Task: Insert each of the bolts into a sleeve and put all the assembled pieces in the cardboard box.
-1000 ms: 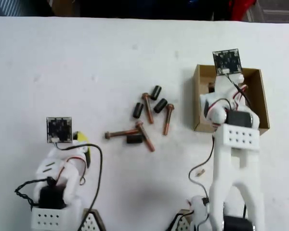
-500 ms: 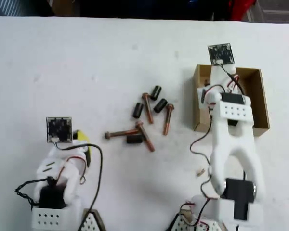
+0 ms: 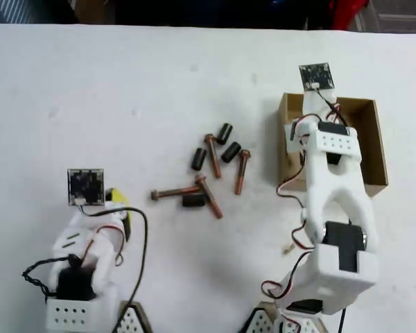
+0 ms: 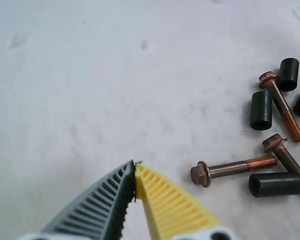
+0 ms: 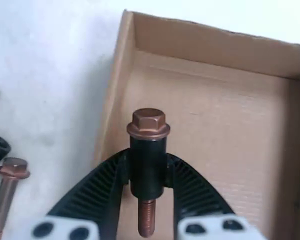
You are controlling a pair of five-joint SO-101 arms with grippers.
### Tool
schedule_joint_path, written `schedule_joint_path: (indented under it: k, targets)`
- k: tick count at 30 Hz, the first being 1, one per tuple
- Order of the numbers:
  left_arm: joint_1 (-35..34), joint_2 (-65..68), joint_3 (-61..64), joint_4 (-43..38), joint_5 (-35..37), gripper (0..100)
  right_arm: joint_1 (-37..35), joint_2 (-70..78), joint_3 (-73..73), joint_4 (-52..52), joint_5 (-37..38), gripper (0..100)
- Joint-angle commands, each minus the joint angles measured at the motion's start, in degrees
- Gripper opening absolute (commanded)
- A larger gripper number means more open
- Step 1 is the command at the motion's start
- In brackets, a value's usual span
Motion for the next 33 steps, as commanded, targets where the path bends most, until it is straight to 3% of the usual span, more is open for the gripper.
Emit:
schedule_joint_path:
  k: [1, 7, 12, 21, 33]
  targets:
    - [-0.66, -0.48, -0.62, -1.85, -0.53, 2, 1.01, 0.22, -3.96, -1.27, 0.97, 1.8]
    - [-0.66, -0.48, -0.53, -1.85, -0.53, 2, 0.66, 1.8, -3.96, -1.27, 1.05, 2.0]
    - [-0.66, -0.48, -0.53, -1.76, -0.53, 2, 0.66, 3.91, -3.87, -1.27, 1.05, 10.8]
    - [-0.66, -0.48, 0.44, -2.02, -0.53, 2, 0.75, 4.97, -4.31, -1.45, 1.05, 11.2]
    - [-0.57, -0.48, 2.2, -4.75, -0.53, 2, 0.57, -13.58, -5.63, 7.78, 0.7, 11.2]
